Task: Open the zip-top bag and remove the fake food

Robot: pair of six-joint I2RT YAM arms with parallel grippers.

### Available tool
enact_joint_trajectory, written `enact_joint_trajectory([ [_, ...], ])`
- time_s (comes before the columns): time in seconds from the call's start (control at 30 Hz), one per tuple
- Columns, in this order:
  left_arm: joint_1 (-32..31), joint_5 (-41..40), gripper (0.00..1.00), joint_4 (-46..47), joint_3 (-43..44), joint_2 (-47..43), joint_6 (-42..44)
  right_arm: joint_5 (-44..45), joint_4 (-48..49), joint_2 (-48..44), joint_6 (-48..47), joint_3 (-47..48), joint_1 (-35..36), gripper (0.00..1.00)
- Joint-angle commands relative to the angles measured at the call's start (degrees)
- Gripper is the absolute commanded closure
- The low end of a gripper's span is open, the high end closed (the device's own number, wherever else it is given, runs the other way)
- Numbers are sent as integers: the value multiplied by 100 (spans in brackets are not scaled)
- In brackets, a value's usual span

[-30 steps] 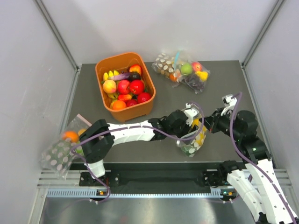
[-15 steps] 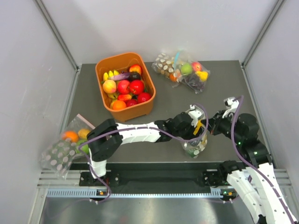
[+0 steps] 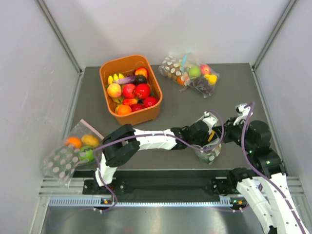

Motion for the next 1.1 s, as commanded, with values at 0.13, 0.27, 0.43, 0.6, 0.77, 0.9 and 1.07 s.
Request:
enact_joint_trajectory([
  [0.13, -96, -143, 67, 210, 212, 190, -2, -92, 135, -145, 8, 53, 10, 100],
  [0.27, -88, -354, 90, 263, 46, -117, 77, 66, 82, -137, -44, 62, 2, 100],
  [0.43, -61, -592, 97, 132, -192, -539, 191, 295, 3, -119, -123, 79, 10, 100],
  [0.6, -52, -548, 100, -26, -342, -891, 217, 427, 3, -58, -150, 18, 2, 100],
  [0.77, -52, -479, 98, -36, -491, -1146, 270, 479, 38, -5, -150, -61, 2, 100],
  [0.9, -70, 320, 73, 184, -395, -980, 218, 620, -15, 74, -141, -26, 2, 100],
  [1.07, -175, 884, 48, 184, -70, -567, 147, 646, -67, 13, -123, 0, 2, 100],
])
